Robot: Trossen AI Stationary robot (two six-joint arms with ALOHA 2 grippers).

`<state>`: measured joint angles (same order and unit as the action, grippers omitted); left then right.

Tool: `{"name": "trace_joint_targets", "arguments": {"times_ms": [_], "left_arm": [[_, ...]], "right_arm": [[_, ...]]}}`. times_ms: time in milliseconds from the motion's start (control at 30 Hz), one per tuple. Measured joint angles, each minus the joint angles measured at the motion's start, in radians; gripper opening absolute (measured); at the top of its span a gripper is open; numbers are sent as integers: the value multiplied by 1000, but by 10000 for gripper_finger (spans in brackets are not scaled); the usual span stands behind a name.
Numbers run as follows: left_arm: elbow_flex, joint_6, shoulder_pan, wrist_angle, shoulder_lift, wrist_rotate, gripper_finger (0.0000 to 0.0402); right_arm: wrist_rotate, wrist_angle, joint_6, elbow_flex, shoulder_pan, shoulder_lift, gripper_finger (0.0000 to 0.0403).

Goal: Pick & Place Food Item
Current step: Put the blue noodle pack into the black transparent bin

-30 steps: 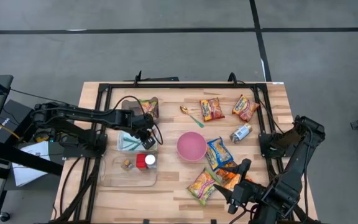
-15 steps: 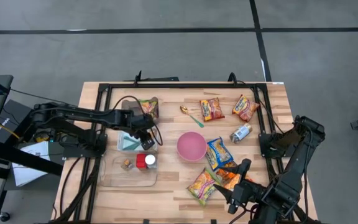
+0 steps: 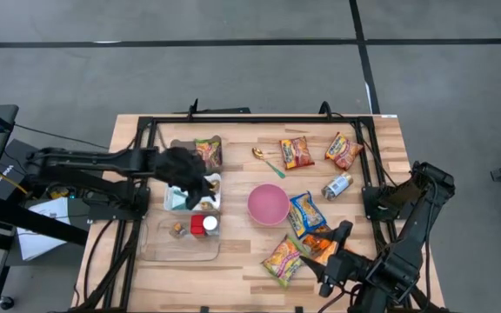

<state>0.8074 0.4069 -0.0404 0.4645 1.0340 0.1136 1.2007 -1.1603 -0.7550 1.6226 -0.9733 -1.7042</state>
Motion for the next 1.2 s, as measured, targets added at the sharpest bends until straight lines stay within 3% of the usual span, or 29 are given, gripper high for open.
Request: {"name": "trace_joint_targets", "arguments": {"times_ms": [200,400,567,700,833,1000,1200], "left_arm": [[0,-143,105,-330,-58,0,125],[2,-393,267,-675,-19,0,127],[1,-584,418,-862,73,0,128],[1,-718,524,-940,163,-49,129],[1,-815,608,-981,229,-189,127],[0,-885,666,-1027,261,-359,129],[0,-900,686,-1047,247,-403,126]], "right_arm": [[-25,-187,-213,0,8,0,307],[-162,-413,-519,-7,45,0,307],[-237,-412,-518,-27,68,-1,307],[-254,-411,-527,-44,72,-4,307],[-278,-411,-569,-73,75,-3,307],[-406,-410,-607,-146,132,-3,307],[-472,-410,-585,-248,236,-3,307]]}}
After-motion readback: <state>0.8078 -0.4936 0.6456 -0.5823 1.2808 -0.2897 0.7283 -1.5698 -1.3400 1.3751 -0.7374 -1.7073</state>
